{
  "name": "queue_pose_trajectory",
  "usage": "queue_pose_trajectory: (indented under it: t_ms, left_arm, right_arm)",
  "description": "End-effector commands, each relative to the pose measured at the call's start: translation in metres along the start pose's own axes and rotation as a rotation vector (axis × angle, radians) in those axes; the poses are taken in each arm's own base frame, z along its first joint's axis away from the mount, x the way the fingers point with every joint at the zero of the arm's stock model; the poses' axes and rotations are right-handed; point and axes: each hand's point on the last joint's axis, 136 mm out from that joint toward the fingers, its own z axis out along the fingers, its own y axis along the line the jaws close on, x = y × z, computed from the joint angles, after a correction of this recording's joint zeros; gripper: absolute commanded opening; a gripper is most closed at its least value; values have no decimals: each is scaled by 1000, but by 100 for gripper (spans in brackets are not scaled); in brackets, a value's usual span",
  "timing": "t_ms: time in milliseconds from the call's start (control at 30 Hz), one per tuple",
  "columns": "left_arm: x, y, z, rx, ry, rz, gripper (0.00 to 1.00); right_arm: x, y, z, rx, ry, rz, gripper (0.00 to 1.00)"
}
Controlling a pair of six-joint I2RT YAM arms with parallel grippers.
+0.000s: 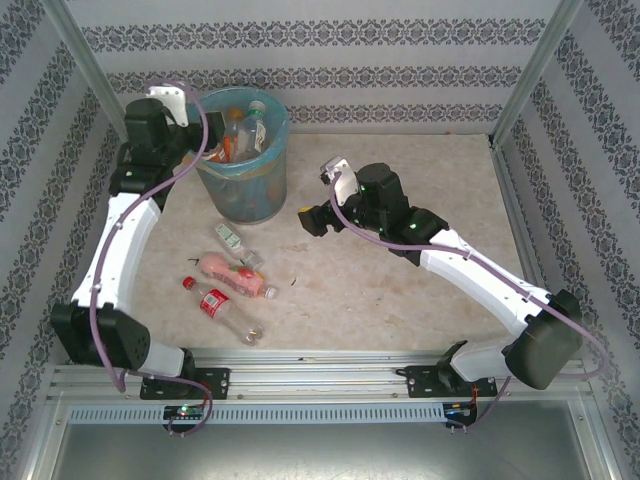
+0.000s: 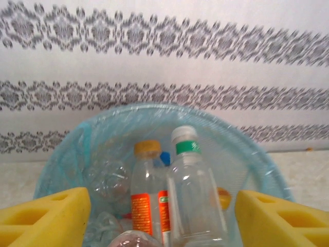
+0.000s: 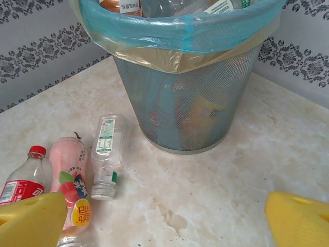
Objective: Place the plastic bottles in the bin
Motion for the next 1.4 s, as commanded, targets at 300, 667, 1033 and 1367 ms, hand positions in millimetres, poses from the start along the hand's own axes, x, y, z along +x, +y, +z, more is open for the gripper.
queue_pose_trajectory:
  t_ms: [300,667,1033,1367]
  left_arm:
    - [47,-26,-73,121,-3,-119,68]
    - [112,19,-102,-112,-53,-138,72]
    - [110,28,-107,-161,-90,-103,75]
    - [109,29,-109,-165,-97,-102,76]
  right_arm:
    - [30,69,58,-241,117,-47,81]
    - [124,142,131,-323,382,-106,69]
    - [187,162,154,-292,547,-168,68]
    - [201,159,163,-236,605,-203,72]
